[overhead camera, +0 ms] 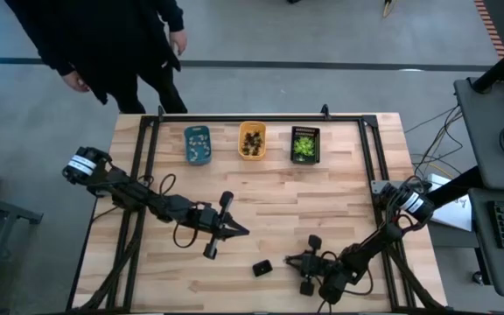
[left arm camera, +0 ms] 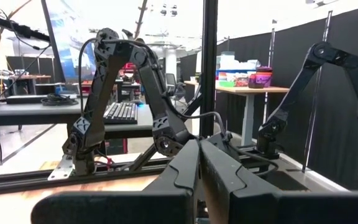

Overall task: Sort Halloween decoration
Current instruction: Put the black spider toy into the orange bin

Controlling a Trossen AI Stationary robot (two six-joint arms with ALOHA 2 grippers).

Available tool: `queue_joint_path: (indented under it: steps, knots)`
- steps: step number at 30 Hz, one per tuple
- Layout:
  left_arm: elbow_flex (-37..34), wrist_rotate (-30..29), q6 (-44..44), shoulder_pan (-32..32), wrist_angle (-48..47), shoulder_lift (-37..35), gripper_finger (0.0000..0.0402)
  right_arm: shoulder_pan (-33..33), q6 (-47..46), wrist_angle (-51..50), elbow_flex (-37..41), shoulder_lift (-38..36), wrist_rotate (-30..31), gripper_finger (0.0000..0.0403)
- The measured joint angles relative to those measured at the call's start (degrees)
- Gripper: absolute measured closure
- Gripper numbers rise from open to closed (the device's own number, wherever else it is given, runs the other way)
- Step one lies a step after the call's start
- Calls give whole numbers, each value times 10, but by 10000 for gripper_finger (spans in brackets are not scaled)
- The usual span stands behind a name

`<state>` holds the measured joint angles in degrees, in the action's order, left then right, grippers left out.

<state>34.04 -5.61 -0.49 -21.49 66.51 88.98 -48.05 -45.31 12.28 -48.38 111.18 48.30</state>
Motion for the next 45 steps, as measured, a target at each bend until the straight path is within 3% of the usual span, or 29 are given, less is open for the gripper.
queue_joint_path:
  steps: [14,22,26,30,37,45]
  knots:
    - [0,1,0,-1,-6,-53,402,23,24,-12,2,-42,13,340]
    - [0,2,0,-1,-148,-164,402,109,76,-18,1,-131,-19,340]
    - [-1,1,11,-1,-224,-215,402,184,162,-15,0,-186,-77,340]
    - [-1,1,25,-1,-275,-246,402,281,248,-13,0,-230,-96,340]
    - [-1,-9,57,-1,-279,-257,402,495,305,50,0,-254,-189,340]
    - [-1,-46,93,-1,-307,-264,402,695,296,95,-67,-184,-412,340]
